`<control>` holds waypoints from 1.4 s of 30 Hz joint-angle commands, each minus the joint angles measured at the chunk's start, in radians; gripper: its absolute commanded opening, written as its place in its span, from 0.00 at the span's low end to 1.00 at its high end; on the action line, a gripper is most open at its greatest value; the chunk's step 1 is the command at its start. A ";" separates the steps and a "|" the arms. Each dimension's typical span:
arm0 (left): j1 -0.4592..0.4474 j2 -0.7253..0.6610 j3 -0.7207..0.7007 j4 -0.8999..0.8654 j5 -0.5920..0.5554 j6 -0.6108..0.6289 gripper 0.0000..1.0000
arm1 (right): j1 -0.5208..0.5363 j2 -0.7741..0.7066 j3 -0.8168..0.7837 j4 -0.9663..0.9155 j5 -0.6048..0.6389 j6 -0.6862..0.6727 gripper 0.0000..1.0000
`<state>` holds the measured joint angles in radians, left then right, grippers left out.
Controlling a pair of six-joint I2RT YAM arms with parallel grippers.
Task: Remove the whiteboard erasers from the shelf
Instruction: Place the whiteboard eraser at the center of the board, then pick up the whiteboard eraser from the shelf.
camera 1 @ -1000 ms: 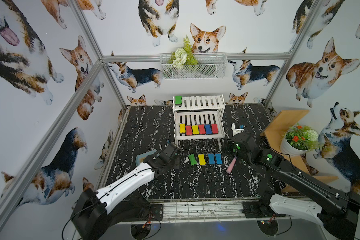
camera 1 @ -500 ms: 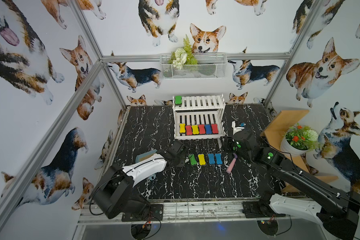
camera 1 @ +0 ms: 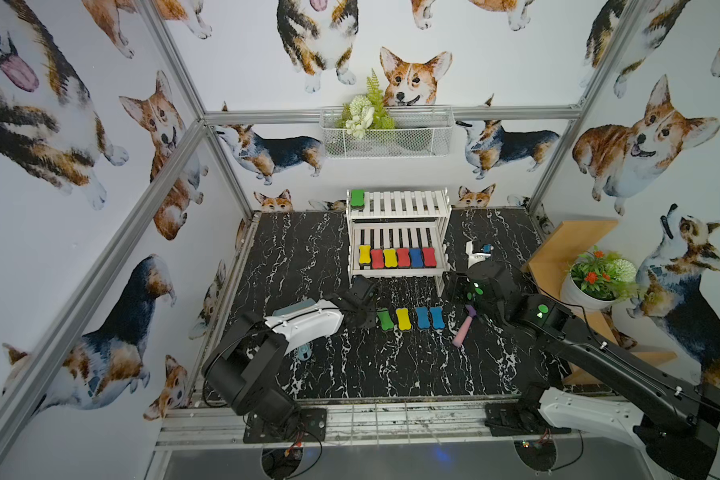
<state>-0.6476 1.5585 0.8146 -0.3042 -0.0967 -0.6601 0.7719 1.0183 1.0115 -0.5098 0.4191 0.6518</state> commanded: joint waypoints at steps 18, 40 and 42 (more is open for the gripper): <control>-0.023 -0.233 0.039 -0.179 0.019 0.000 0.60 | 0.000 -0.026 0.000 -0.003 0.025 0.021 0.52; 0.293 0.077 1.052 -0.519 0.112 0.314 0.65 | 0.000 -0.046 -0.012 0.007 0.019 0.017 0.51; 0.292 0.093 1.092 -0.495 0.096 0.311 0.65 | -0.001 -0.045 -0.008 0.005 0.021 0.016 0.51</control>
<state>-0.3557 1.6413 1.8671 -0.8089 0.0277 -0.3653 0.7715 0.9718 0.9916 -0.5106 0.4225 0.6708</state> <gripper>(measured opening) 0.645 0.512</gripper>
